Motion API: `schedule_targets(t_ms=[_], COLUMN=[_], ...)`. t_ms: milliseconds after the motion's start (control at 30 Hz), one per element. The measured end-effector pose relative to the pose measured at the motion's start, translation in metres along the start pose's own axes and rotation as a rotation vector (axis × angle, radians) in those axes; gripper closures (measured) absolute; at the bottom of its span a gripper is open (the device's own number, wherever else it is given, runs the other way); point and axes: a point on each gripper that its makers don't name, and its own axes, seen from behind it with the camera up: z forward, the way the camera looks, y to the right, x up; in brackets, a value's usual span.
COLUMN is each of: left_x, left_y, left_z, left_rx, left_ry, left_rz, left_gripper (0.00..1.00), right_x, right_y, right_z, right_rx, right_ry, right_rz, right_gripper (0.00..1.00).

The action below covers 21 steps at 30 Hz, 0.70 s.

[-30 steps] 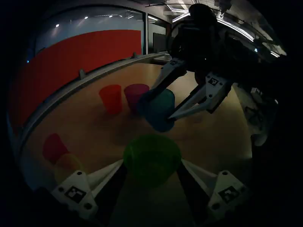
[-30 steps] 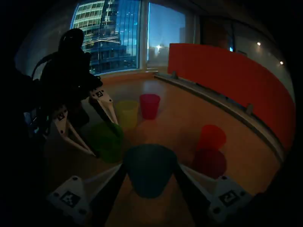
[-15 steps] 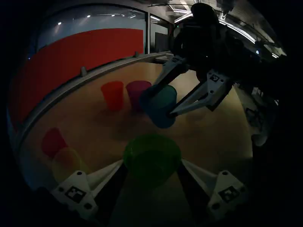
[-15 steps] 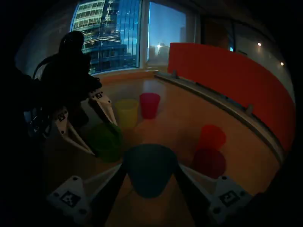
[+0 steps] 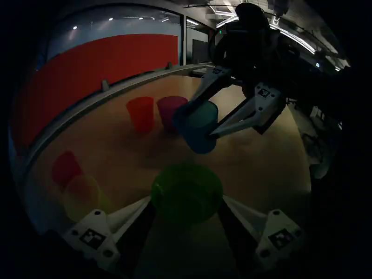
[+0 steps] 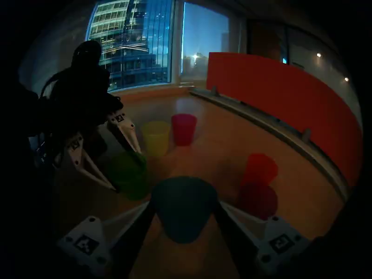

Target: Pour water

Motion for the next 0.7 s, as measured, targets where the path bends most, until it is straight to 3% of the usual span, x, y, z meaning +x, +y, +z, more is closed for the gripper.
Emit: schedule_targets(t_ms=[700], left_x=[-0.0058], left_y=[-0.0036], left_z=[0.0009], left_rx=[0.025], left_ry=[-0.028], left_rz=[0.026], left_gripper=[0.06], right_x=[0.0010], right_y=[-0.0023], right_z=[-0.0005], right_rx=[-0.002], right_ry=[0.004], right_rz=[-0.001], right_gripper=[0.10])
